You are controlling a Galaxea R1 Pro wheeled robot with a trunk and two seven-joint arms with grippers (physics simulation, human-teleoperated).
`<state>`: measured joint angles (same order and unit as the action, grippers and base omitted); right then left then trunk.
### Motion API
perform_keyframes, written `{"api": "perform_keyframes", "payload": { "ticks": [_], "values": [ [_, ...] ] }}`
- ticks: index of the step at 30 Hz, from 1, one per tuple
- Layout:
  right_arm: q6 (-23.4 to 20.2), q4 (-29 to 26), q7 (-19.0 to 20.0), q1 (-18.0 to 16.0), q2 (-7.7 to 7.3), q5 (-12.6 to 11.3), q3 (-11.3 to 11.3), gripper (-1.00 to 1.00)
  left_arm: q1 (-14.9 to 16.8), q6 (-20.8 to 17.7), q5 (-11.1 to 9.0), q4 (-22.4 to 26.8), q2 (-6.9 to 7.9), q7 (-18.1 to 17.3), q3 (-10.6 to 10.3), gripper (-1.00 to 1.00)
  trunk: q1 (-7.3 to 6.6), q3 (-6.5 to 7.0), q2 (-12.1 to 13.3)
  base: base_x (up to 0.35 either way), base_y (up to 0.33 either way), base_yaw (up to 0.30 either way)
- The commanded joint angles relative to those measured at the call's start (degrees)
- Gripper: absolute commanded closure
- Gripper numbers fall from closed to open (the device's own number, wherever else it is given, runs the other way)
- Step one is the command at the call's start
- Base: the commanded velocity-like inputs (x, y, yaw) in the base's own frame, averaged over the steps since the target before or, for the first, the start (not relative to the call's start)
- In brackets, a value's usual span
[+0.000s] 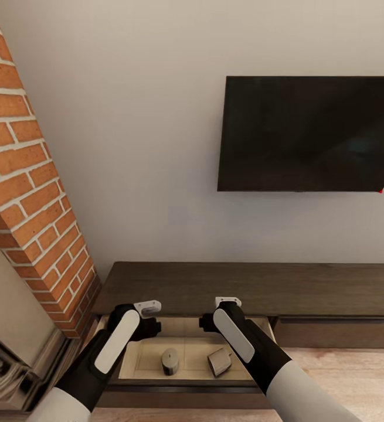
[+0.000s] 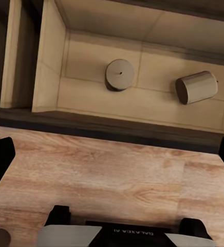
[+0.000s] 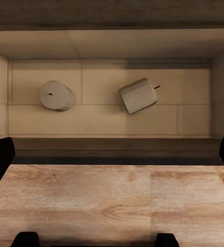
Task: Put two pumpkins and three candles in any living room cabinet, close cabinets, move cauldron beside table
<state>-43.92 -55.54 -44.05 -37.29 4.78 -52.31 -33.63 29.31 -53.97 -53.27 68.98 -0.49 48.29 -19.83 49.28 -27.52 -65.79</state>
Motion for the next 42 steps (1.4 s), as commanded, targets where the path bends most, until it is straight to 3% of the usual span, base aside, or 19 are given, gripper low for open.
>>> {"api": "perform_keyframes", "payload": {
  "ticks": [1, 6, 17, 24, 31, 42],
  "values": [
    [-0.08, -0.07, -0.59, -0.06, -0.03, -0.53, -0.12, -1.00, 0.05, -0.10, -0.53, 0.06, -0.04, 0.60, -0.08, -1.00, 0.00, -0.06, -0.04, 0.000, 0.000, 0.000],
    [-0.07, -0.09, -0.59, -0.06, -0.04, -0.52, -0.12, -1.00, 0.05, -0.17, -0.52, -0.05, -0.35, 0.75, -0.33, -1.00, 0.00, -0.09, -0.04, 0.000, -0.036, 0.060],
    [-0.14, -0.05, -0.67, -0.06, -0.04, -0.47, -0.20, -1.00, 0.05, -0.17, -0.43, -0.16, -0.58, 0.89, -0.46, -1.00, 0.00, -0.43, -0.04, -0.004, -0.281, 0.252],
    [-0.14, -0.01, -0.69, -0.06, -0.04, -0.43, -0.21, -1.00, 0.05, -0.17, -0.41, -0.16, -0.57, 0.92, -0.47, -1.00, 0.00, -0.65, -0.04, -0.202, -0.214, 0.267],
    [-0.20, 0.00, -0.69, -0.06, 0.01, -0.39, -0.21, -1.00, 0.05, -0.17, -0.43, -0.15, -0.56, 0.84, -0.47, -1.00, 0.00, -0.88, -0.04, -0.273, -0.075, 0.267],
    [-0.20, 0.00, -0.69, -0.06, 0.05, -0.34, -0.21, -1.00, 0.05, -0.17, -0.43, -0.08, -0.56, 0.84, -0.47, -1.00, 0.00, -1.24, -0.04, -0.030, -0.004, 0.267]
  ]
}}
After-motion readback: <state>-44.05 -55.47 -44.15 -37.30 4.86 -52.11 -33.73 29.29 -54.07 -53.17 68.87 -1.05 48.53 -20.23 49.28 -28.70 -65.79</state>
